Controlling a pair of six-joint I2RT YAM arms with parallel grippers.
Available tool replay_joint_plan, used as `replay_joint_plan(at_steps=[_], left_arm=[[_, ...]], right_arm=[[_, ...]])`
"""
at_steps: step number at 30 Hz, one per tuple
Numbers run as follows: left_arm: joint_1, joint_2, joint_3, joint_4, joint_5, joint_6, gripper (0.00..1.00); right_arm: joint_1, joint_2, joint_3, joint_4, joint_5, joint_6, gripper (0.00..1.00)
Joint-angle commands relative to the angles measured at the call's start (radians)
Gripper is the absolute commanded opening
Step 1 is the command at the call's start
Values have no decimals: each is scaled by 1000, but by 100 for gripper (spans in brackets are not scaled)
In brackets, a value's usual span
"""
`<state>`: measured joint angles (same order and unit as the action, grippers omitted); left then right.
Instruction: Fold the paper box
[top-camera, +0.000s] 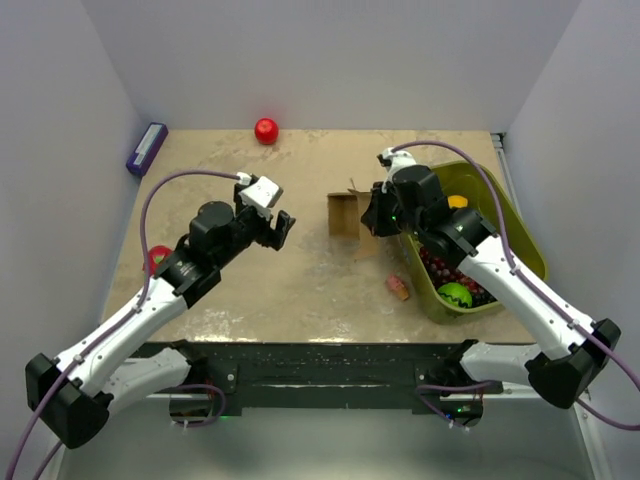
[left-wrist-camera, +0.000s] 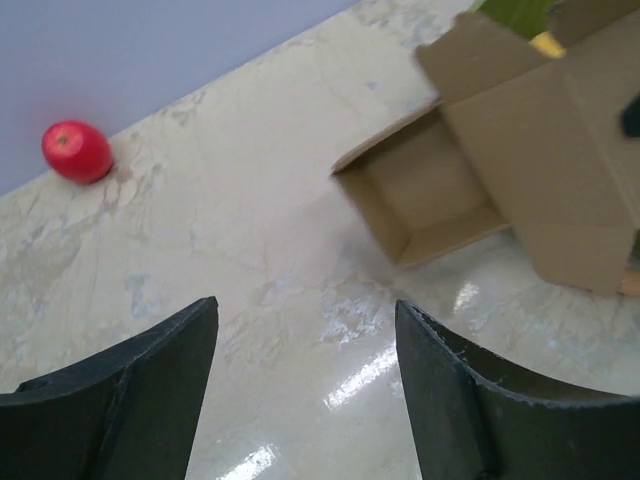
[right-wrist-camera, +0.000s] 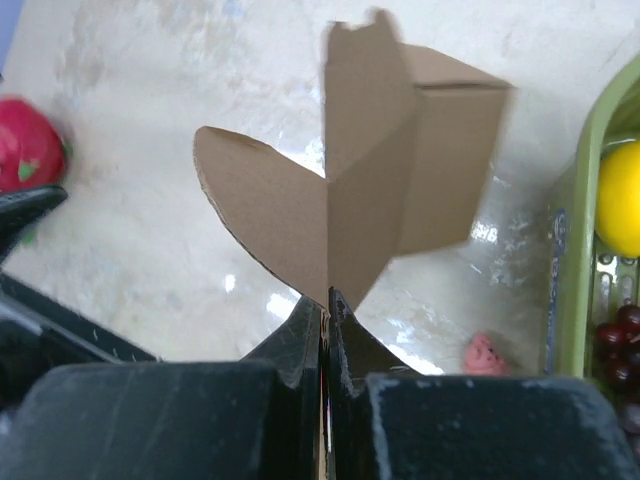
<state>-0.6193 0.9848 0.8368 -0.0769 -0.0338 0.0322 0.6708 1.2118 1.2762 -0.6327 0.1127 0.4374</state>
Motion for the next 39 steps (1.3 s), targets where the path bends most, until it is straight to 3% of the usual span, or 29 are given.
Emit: replay_joint_plan(at_steps=[1,9,13,21,28,39], left_arm=[[23,-57,-13,62,237,75,77],[154,21,50,-4,638,106,80],[161,75,64,-43,810,139,81],[159,130,64,-47,896,138,82],[159,141,42,3,877,106,83],[122,222,58,-30,1006,100,52]], right_arm=[[-2,32,95,-168,-142,-195,0],[-1,57,126,-213,-416,-345,0],[-2,57,117,-225,-490,-393,0],[-2,84,95,-214,-623,-431,0],[0,107,84,-203,-668,-433,0],[0,109,77,-196,-671,-431,0]])
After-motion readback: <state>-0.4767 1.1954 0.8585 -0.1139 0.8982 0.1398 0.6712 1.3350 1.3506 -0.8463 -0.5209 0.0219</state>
